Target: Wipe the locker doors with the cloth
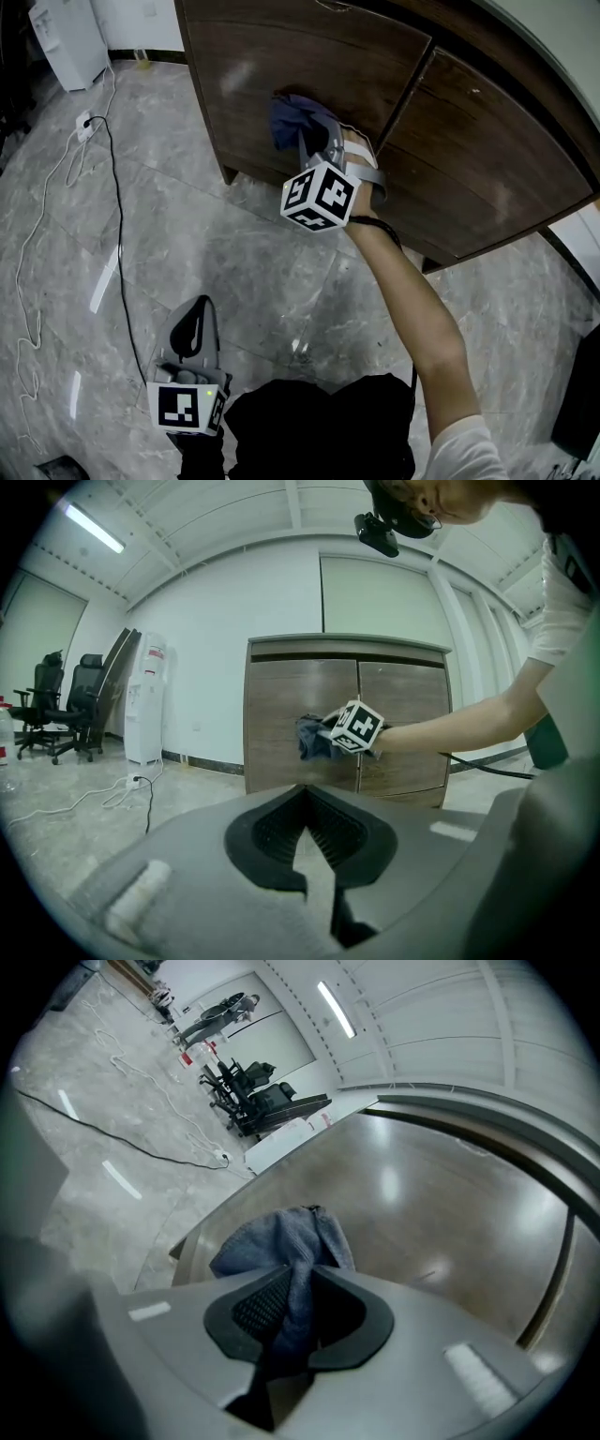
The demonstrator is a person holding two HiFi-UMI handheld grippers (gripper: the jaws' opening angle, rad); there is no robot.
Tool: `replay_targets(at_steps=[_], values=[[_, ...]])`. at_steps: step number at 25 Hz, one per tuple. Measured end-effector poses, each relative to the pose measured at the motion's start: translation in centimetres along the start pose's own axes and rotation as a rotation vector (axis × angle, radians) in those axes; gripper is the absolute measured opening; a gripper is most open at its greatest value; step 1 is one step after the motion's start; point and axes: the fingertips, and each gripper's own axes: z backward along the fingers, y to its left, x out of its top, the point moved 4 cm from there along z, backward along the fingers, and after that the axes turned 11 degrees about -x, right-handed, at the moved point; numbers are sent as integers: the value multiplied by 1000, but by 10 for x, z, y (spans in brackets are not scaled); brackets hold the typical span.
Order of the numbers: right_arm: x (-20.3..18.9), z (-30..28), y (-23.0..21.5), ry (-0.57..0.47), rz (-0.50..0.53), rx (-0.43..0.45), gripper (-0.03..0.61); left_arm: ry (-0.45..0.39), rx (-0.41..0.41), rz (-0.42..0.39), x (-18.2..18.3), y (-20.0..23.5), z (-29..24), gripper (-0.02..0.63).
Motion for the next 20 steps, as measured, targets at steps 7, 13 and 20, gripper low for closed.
replay_targets(at_steps=[7, 13, 20], values=[[-39, -9, 91, 78, 27, 105, 66, -1, 25, 24, -10, 9, 3, 2], [-70, -16, 157, 153, 31, 203, 66, 35, 45, 32, -19, 19, 4, 2], [-68, -20, 167, 163, 23, 229, 64, 37, 62, 31, -18, 25, 6, 2]])
